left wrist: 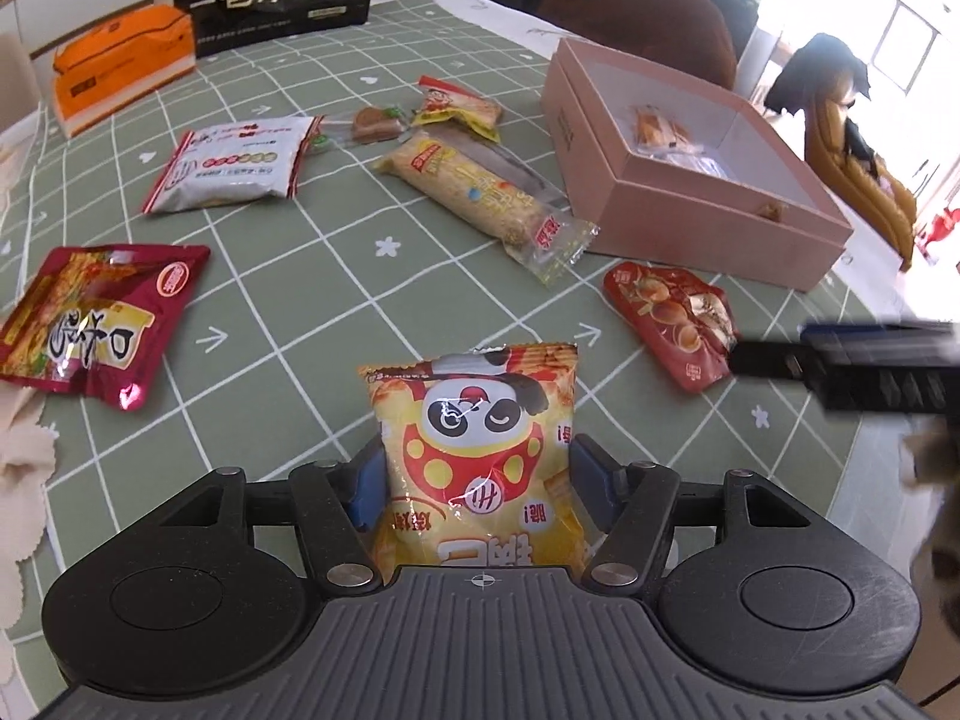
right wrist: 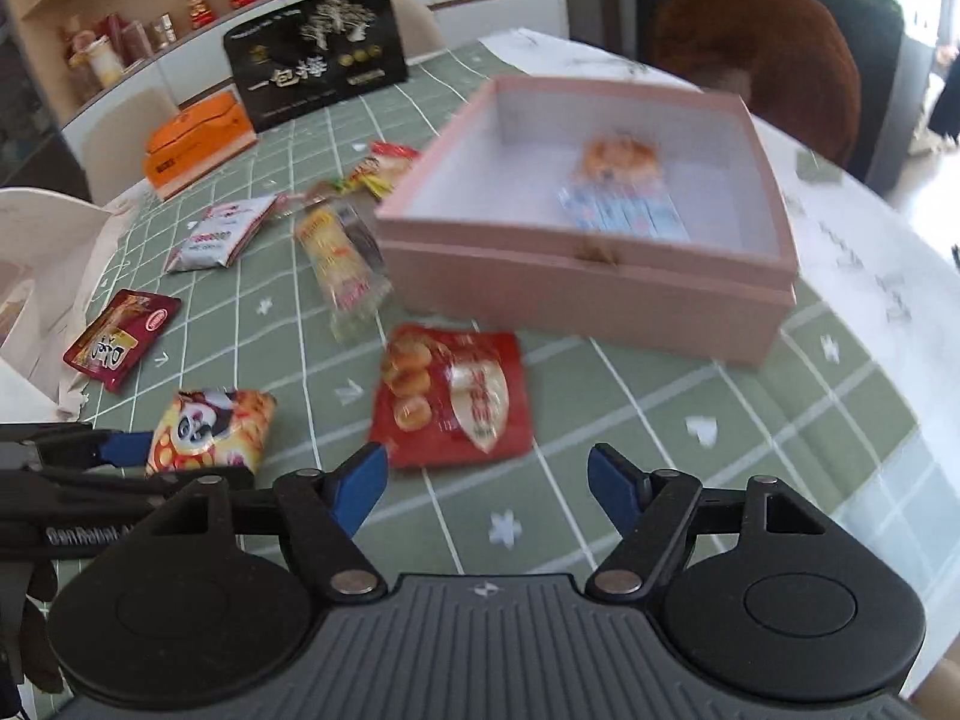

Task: Organize snacks
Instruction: 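Grasp the yellow panda bag with left gripper while right gripper grasps the red pastry bag, then lower both held bags into the pink box and open both grippers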

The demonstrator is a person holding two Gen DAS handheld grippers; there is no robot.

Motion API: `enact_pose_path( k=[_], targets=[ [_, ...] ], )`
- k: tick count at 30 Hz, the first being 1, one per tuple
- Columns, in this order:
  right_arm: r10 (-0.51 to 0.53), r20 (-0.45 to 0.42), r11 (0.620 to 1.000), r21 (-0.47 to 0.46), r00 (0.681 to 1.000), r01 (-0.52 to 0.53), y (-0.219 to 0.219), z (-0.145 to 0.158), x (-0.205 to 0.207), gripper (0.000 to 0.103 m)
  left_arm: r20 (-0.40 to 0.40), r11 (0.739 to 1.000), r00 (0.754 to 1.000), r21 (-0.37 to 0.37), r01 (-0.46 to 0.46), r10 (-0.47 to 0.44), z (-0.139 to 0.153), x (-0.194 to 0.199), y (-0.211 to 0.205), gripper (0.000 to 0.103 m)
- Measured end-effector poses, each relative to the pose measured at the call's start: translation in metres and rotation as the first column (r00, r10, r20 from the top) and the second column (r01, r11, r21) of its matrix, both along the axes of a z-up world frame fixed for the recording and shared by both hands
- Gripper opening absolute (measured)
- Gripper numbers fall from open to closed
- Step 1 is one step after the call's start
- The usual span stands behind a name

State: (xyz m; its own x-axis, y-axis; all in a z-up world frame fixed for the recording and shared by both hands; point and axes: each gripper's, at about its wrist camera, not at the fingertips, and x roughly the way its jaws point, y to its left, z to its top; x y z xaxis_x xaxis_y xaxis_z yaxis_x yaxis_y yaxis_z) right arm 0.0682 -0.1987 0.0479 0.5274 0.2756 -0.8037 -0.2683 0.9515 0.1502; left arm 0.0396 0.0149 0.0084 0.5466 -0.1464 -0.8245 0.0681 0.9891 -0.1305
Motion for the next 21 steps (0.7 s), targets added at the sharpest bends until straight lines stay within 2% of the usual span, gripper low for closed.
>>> enact_pose_path(
  k=[3, 6, 8, 13, 18, 20, 21],
  targets=[
    [-0.023, -0.009, 1.0, -0.006, 1.0, 0.023, 0.011, -0.002, 0.019, 0.075, 0.006, 1.0, 1.0, 0.021, 0.01, -0.01, -0.001, -0.001, -0.003, 0.069],
    [-0.031, -0.061, 1.0, 0.005, 0.998, 0.031, 0.024, -0.015, 0.041, 0.075, 0.0, 1.0, 1.0, 0.016, 0.009, -0.009, 0.0, -0.001, -0.002, 0.069],
    [-0.017, -0.077, 1.0, -0.008, 0.997, 0.016, 0.036, -0.023, 0.048, 0.078, -0.003, 1.0, 1.0, 0.015, 0.01, -0.01, 0.0, -0.001, -0.001, 0.069],
    [0.07, -0.033, 0.984, -0.163, 0.997, -0.074, 0.062, -0.024, 0.036, 0.071, -0.004, 1.0, 1.0, 0.028, 0.013, -0.013, 0.0, -0.003, -0.003, 0.069],
    [0.078, -0.058, 0.992, -0.097, 0.995, -0.083, 0.035, -0.011, 0.013, 0.07, -0.019, 0.998, 0.999, 0.047, 0.044, -0.043, 0.001, -0.005, -0.011, 0.069],
    [0.052, -0.047, 0.996, -0.073, 0.998, -0.056, 0.015, -0.001, 0.001, 0.07, 0.002, 0.997, 0.998, 0.018, 0.07, -0.07, 0.007, -0.01, -0.016, 0.06],
    [0.036, -0.038, 0.997, -0.068, 0.999, -0.038, 0.005, 0.004, -0.004, 0.07, 0.031, 0.996, 0.996, 0.012, 0.084, -0.085, 0.013, -0.013, -0.021, 0.04]
  ],
)
